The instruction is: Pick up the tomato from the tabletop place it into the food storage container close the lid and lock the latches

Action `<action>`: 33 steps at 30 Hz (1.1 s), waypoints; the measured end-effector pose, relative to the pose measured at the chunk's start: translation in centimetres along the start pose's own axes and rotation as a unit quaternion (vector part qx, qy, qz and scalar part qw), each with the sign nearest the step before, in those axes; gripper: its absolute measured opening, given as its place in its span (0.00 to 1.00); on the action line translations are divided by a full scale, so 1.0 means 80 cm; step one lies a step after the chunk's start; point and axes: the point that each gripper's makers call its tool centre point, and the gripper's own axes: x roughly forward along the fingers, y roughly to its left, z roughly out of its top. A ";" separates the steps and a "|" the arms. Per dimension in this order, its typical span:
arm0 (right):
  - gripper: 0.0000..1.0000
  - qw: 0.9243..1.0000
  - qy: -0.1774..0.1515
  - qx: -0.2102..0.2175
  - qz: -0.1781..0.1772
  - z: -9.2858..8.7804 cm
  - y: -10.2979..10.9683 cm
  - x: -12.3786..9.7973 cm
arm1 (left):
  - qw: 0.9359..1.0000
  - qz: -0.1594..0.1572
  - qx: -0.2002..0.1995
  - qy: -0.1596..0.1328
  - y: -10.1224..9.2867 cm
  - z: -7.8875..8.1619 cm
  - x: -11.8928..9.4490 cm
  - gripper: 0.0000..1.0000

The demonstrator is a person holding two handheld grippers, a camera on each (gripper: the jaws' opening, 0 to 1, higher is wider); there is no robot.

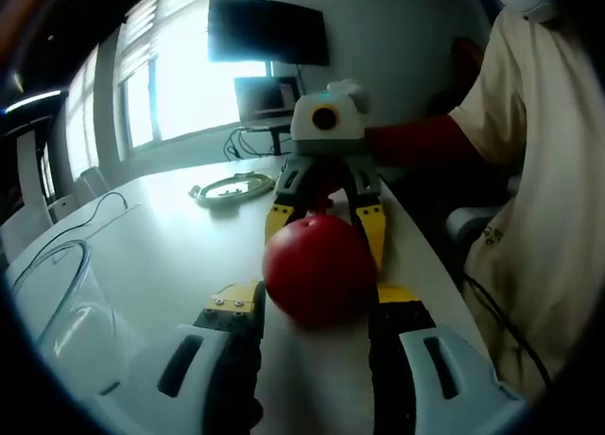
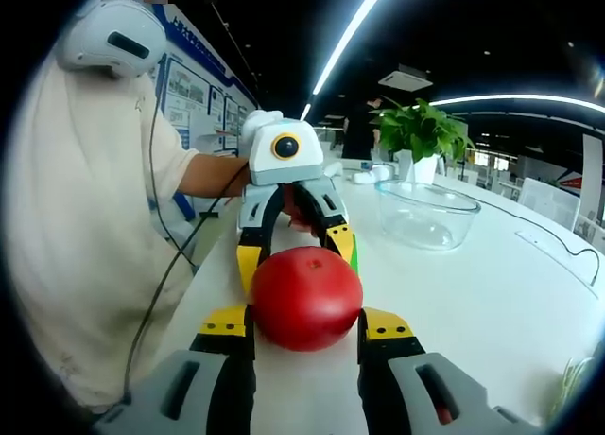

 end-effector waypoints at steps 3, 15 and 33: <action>0.37 1.000 -0.001 -0.001 -0.001 0.000 0.000 0.000 | 1.000 0.001 -0.002 0.000 0.000 0.000 0.000 0.34; 0.37 1.000 0.004 -0.002 -0.001 0.010 -0.004 0.001 | 1.000 0.008 -0.005 -0.009 0.005 0.008 -0.007 0.34; 0.37 0.999 0.016 -0.033 0.003 0.063 -0.022 0.013 | 0.999 0.036 0.003 -0.027 0.026 0.038 -0.044 0.34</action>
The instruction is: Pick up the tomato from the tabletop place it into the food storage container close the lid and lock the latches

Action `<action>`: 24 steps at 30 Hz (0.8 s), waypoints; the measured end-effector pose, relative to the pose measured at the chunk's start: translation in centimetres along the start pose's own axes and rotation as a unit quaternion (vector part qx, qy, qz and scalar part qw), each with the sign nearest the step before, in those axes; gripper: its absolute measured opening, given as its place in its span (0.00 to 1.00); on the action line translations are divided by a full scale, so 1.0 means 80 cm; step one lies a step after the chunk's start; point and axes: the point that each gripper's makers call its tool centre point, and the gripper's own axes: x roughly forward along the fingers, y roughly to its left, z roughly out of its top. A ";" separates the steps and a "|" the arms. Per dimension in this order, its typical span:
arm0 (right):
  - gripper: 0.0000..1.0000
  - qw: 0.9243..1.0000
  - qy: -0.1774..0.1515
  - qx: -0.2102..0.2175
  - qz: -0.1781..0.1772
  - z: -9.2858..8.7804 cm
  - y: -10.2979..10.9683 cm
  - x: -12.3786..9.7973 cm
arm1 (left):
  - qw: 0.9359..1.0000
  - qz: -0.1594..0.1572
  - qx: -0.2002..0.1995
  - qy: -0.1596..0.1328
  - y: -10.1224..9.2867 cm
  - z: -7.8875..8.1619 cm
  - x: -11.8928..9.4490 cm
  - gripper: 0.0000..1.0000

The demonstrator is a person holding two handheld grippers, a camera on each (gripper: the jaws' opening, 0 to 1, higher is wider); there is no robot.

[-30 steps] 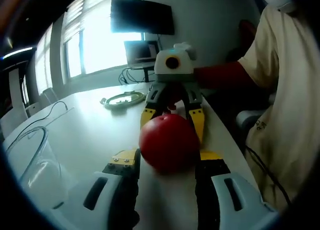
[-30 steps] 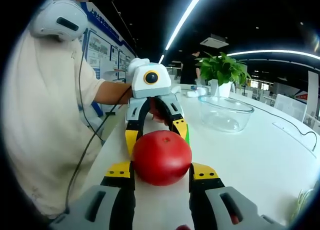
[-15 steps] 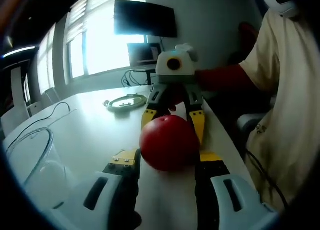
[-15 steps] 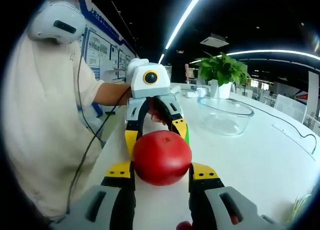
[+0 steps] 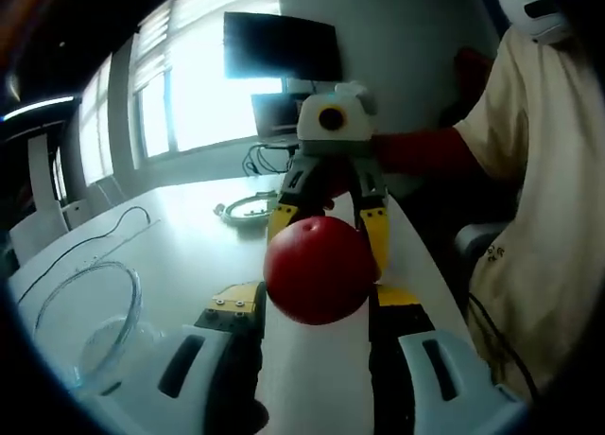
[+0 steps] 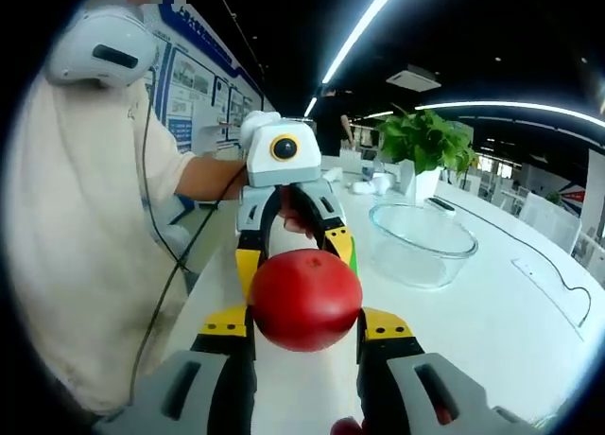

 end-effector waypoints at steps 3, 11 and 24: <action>0.37 1.000 0.002 -0.009 0.004 0.010 -0.004 0.004 | 1.000 0.007 0.002 0.000 0.006 0.005 -0.007 0.34; 0.37 0.999 0.007 -0.036 0.010 0.035 -0.020 0.017 | 0.999 0.027 0.017 0.004 0.028 0.016 -0.027 0.34; 0.37 0.997 0.007 -0.069 0.020 0.078 -0.054 0.036 | 0.998 0.054 0.031 0.004 0.073 0.037 -0.058 0.34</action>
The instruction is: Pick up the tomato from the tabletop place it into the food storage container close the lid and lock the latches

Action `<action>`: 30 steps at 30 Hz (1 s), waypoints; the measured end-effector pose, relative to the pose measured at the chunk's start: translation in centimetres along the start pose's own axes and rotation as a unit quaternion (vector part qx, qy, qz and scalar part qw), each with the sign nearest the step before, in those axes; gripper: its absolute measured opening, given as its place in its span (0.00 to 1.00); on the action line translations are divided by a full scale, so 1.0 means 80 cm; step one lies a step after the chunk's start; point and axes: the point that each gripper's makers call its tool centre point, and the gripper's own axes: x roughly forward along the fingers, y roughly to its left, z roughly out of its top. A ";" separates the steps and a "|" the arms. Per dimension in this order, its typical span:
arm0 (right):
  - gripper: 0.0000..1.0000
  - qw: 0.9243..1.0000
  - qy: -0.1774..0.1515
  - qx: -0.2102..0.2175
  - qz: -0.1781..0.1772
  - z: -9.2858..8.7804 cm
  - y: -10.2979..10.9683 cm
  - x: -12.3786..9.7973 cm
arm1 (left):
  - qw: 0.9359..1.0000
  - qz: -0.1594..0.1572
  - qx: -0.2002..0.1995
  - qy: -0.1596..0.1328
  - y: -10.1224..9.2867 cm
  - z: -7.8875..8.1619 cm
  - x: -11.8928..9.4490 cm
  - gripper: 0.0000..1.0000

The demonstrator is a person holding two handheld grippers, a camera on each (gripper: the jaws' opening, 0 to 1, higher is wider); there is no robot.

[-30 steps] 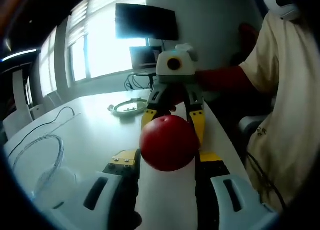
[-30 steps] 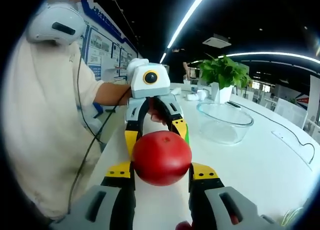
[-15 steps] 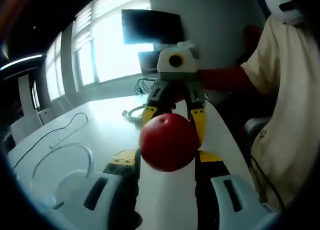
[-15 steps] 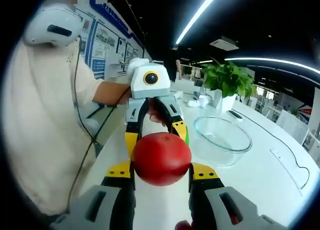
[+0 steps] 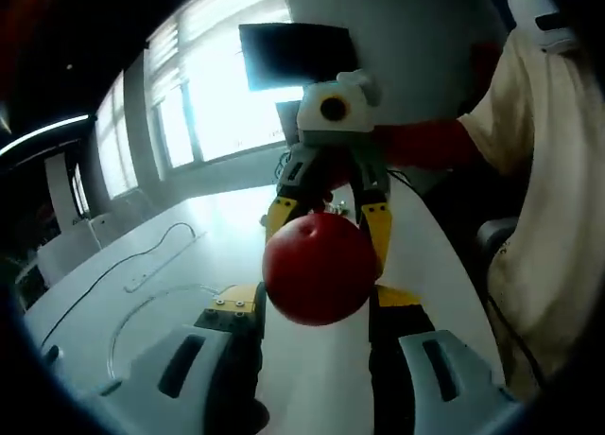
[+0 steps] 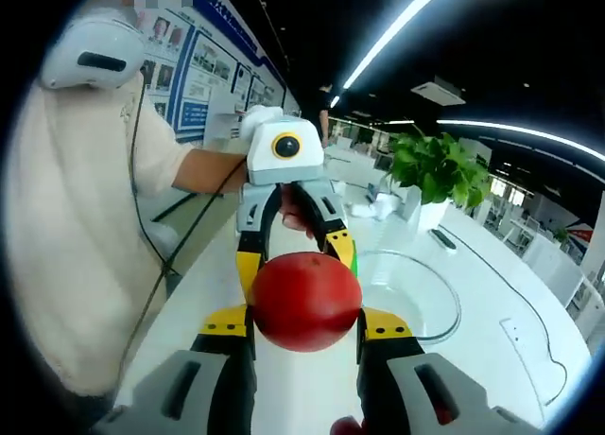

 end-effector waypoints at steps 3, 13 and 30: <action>0.37 1.000 -0.001 -0.007 0.002 0.008 -0.011 0.003 | 1.000 0.005 0.005 0.002 0.012 0.004 -0.005 0.34; 0.37 1.000 0.005 -0.018 0.013 0.022 -0.042 0.023 | 1.000 0.016 0.007 0.012 0.051 0.000 -0.016 0.35; 0.37 0.999 0.014 -0.020 0.027 0.027 -0.091 0.056 | 0.999 0.038 -0.005 0.026 0.106 -0.016 -0.025 0.35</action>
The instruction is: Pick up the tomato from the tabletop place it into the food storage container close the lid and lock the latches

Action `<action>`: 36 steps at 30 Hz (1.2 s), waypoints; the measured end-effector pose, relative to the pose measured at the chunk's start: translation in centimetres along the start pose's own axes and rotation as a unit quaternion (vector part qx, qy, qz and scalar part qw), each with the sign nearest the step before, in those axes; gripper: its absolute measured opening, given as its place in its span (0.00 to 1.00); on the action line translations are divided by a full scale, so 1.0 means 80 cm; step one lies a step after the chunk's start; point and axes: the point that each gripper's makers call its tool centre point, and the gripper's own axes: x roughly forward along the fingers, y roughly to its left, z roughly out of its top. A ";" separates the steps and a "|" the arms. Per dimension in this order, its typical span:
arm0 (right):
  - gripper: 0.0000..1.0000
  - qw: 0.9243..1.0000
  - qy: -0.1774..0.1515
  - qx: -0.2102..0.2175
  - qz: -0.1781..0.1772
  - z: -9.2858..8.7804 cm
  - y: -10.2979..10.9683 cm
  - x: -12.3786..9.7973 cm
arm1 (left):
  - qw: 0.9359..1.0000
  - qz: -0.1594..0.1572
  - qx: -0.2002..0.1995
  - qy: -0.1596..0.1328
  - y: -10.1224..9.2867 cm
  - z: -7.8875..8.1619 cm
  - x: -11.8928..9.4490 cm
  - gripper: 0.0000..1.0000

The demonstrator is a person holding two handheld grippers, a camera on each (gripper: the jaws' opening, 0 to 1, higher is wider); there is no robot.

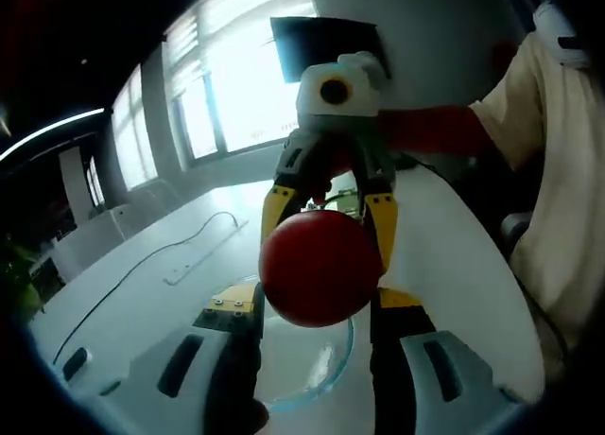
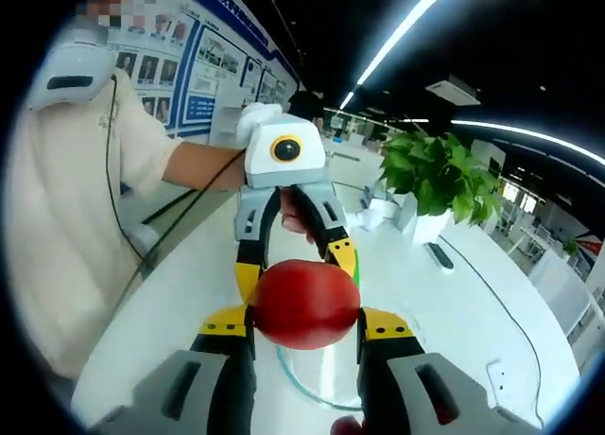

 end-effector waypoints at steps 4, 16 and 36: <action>0.37 1.000 -0.003 0.004 0.005 0.002 -0.014 0.006 | 1.000 0.003 -0.006 -0.001 0.013 -0.002 -0.001 0.35; 0.37 0.999 -0.008 0.027 0.015 -0.013 -0.040 0.022 | 1.000 0.002 -0.020 0.014 0.040 -0.020 0.007 0.35; 0.37 0.997 0.013 0.073 0.025 -0.062 -0.057 0.047 | 0.995 -0.021 -0.028 0.096 0.054 -0.070 0.032 0.35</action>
